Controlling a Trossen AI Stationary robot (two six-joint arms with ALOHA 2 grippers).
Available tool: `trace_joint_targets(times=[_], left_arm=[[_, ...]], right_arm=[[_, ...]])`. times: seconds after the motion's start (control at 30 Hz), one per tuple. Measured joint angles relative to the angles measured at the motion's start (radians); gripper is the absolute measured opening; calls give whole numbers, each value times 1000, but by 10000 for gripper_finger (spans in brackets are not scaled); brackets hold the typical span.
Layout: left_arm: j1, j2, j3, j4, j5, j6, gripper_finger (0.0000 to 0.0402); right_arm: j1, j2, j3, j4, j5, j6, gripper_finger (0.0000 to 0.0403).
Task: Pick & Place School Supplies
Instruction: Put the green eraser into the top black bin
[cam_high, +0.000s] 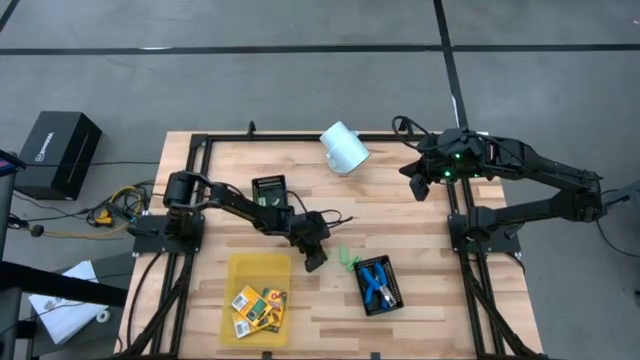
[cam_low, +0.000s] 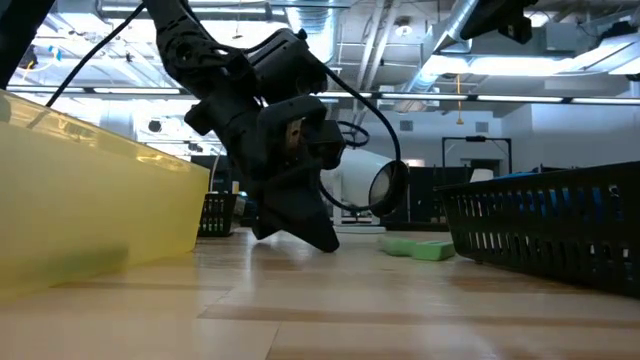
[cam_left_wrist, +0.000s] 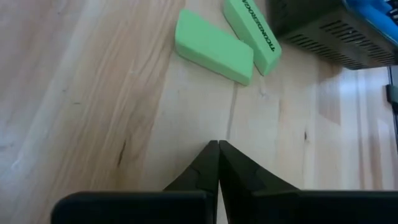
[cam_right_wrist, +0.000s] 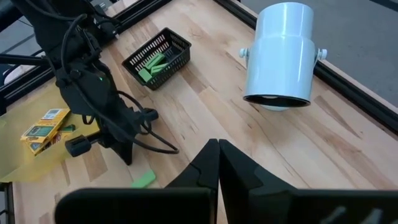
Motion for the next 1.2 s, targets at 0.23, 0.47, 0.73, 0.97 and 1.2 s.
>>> trace_joint_targets(times=[0.23, 0.47, 0.73, 0.97, 1.2], left_arm=[[28, -19, -2, 12, 10, -10, 3], [66, -80, -5, 118, -67, -1, 3], [90, -80, 13, 154, -54, 17, 3], [74, -72, 11, 153, -45, 25, 3], [59, -72, 14, 161, -43, 25, 3]], right_arm=[[0, 0, 0, 0, 0, 0, 0], [0, 0, 0, 12, 0, 0, 0], [-31, 1, 0, 23, -6, 0, 0], [-55, 1, 0, 55, -48, -24, 0], [-81, 1, 0, 57, -52, -34, 0]])
